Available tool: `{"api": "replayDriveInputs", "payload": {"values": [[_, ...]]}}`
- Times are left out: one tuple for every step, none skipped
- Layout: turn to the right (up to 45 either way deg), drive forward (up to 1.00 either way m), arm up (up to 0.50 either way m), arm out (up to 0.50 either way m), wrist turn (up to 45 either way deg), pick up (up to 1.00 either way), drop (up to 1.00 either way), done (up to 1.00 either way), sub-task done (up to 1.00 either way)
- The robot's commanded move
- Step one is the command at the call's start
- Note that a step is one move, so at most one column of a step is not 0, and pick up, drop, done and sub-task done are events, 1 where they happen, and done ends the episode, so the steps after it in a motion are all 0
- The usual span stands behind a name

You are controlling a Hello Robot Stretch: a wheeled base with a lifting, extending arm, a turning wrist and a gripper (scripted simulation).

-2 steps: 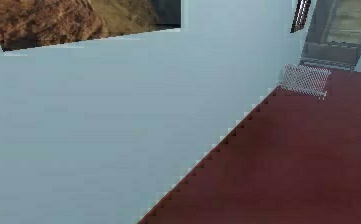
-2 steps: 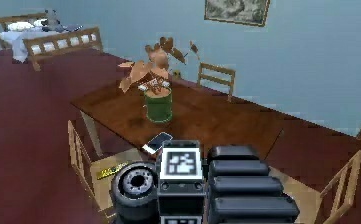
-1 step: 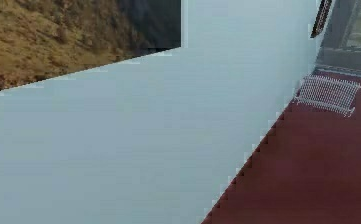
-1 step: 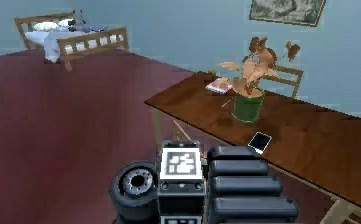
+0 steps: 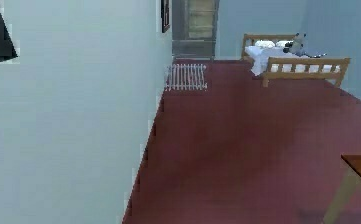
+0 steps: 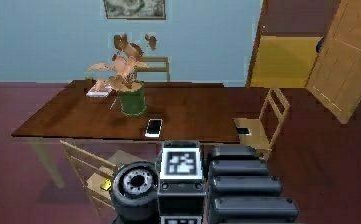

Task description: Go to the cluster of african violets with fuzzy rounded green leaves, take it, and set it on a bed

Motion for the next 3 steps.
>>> {"api": "replayDriveInputs", "payload": {"values": [[0.0, 0.75, 0.0, 0.0, 0.0, 0.0, 0.0, 0.0, 0.0], [18.0, 0.0, 0.0, 0.0, 0.0, 0.0, 0.0, 0.0, 0.0], [3.0, 0.0, 0.0, 0.0, 0.0, 0.0, 0.0, 0.0, 0.0]]}}
